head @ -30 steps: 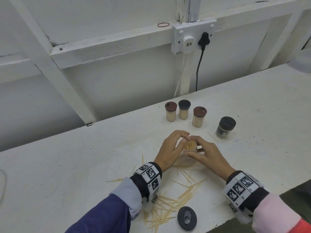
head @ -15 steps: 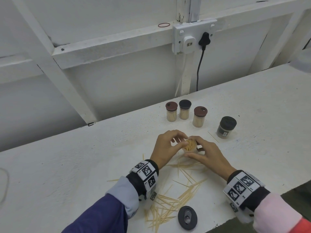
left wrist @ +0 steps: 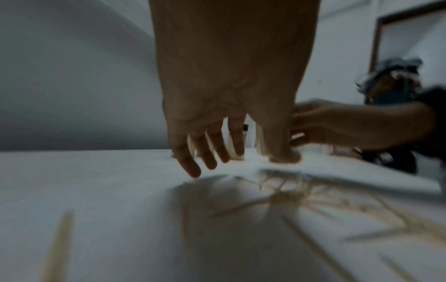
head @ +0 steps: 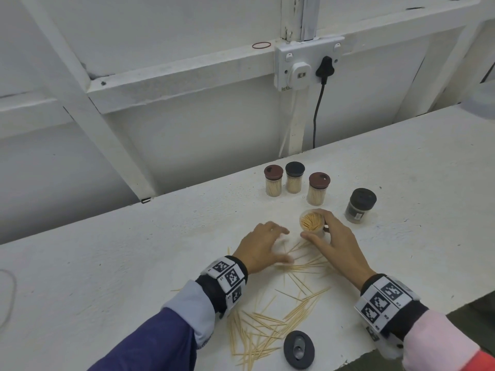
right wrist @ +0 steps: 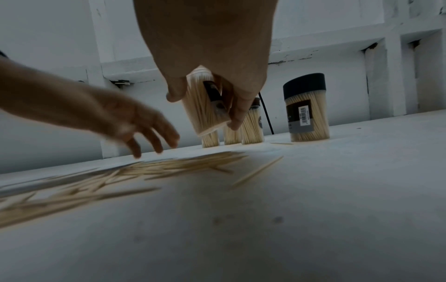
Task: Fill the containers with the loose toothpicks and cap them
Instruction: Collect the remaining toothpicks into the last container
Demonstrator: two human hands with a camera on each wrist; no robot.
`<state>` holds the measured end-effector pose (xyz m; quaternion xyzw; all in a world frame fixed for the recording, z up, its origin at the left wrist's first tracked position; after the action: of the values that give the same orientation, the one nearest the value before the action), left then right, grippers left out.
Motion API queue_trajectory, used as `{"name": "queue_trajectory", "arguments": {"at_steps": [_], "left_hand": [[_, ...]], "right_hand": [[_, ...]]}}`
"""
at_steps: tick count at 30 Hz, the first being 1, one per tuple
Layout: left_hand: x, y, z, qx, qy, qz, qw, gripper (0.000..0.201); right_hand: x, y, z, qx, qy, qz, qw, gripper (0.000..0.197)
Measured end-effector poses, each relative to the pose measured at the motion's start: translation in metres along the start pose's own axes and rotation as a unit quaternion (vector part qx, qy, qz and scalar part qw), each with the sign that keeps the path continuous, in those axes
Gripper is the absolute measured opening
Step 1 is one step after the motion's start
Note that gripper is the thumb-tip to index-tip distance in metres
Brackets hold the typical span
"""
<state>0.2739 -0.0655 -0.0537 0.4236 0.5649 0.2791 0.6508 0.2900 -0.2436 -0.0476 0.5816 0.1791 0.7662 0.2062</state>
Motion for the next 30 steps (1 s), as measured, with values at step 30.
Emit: {"name": "queue_trajectory", "arguments": {"at_steps": [30], "left_hand": [[-0.011,-0.003,-0.015,-0.016,-0.223,0.13,0.966,0.018]], "right_hand": [[0.01,-0.006,-0.003,0.048,-0.019,-0.023,0.998,0.055]]}}
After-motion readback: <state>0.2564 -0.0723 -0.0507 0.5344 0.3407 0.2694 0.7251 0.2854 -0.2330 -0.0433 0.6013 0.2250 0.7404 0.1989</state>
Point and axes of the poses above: each hand's wrist, its own z-axis towards the middle knuckle, its own y-axis out of the back of the hand, x = y × z, the point moved 6 cm from there along z, towards the middle knuckle, and after that the axes turned 13 degrees about -x, right-handed, at the moved point
